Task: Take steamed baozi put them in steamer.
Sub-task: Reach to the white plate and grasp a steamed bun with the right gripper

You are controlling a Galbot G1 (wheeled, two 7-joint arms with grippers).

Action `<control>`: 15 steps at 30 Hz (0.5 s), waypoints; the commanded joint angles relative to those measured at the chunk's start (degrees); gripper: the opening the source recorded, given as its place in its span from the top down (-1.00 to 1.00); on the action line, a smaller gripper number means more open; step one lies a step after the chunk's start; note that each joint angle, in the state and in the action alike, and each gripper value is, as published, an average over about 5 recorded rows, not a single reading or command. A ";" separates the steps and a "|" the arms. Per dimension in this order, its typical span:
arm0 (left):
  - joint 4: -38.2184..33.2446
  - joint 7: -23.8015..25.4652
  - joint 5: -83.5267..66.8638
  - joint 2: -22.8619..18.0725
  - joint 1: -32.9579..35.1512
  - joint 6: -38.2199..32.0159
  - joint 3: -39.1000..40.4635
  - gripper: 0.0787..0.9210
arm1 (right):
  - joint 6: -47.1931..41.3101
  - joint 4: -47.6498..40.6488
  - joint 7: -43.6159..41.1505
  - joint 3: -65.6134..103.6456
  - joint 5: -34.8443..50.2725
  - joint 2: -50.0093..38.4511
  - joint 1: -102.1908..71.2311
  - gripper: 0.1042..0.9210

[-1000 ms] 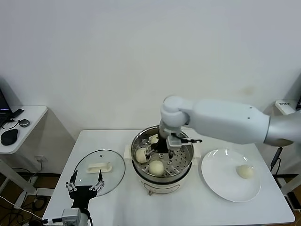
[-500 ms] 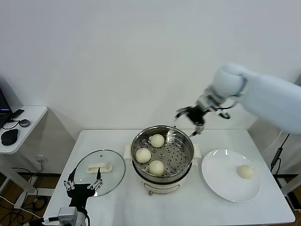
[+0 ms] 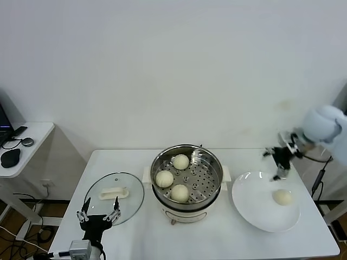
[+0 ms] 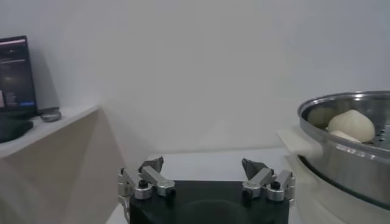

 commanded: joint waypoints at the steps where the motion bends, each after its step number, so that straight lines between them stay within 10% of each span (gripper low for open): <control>1: 0.32 -0.05 -0.08 -0.22 0.47 -0.01 -0.13 -0.77 | 1.09 -6.58 -1.26 15.60 -14.42 -1.01 -20.07 -0.76; 15: 2.29 -0.18 0.22 -0.50 0.50 -0.04 -0.92 -0.77 | 5.46 -21.27 0.00 19.26 -20.02 11.27 -21.64 -0.76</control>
